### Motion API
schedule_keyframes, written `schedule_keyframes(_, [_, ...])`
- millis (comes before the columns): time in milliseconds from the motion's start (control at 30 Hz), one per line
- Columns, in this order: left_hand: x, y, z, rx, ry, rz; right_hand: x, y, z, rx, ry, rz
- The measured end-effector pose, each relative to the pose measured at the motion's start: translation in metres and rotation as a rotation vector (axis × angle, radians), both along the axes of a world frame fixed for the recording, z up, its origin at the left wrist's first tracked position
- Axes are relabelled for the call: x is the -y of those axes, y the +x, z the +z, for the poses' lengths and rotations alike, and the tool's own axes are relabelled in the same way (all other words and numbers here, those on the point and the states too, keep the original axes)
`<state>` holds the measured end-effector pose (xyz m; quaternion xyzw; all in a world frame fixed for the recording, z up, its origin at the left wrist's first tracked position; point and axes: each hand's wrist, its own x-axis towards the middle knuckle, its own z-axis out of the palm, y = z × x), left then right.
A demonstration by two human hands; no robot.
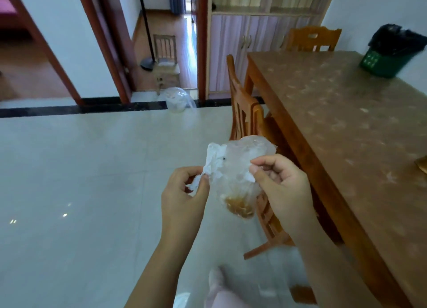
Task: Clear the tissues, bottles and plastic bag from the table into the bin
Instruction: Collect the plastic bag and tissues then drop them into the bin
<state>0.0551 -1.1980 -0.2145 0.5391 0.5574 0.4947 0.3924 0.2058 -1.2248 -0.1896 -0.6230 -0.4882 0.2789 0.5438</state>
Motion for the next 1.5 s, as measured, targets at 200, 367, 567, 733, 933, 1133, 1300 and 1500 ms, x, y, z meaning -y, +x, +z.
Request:
schedule_keyframes(200, [-0.09, -0.037, -0.004, -0.065, -0.022, 0.05, -0.097, -0.026, -0.01, 0.118, 0.018, 0.023])
schedule_keyframes(367, [-0.183, -0.054, 0.009, -0.12, 0.017, 0.093, -0.201, -0.034, -0.002, 0.154, 0.063, 0.042])
schedule_keyframes(567, [-0.278, -0.055, 0.007, -0.115, 0.016, 0.083, -0.301, -0.036, -0.002, 0.155, 0.089, 0.012])
schedule_keyframes(733, [-0.361, -0.051, -0.011, -0.122, -0.024, 0.026, -0.376, -0.03, -0.012, 0.192, 0.046, -0.081])
schedule_keyframes(933, [-0.495, -0.055, -0.024, -0.126, 0.002, -0.046, -0.486, -0.029, -0.021, 0.176, -0.017, -0.151])
schedule_keyframes(1133, [-0.639, -0.068, -0.014, -0.148, 0.015, -0.136, -0.61, -0.047, -0.012, 0.114, -0.067, -0.225])
schedule_keyframes(1300, [-0.741, -0.06, -0.01, -0.129, 0.049, -0.211, -0.704, -0.049, -0.004, 0.047, -0.025, -0.252])
schedule_keyframes(1500, [-0.847, -0.019, -0.019, -0.136, 0.049, -0.303, -0.799, -0.011, -0.013, 0.053, -0.061, -0.367])
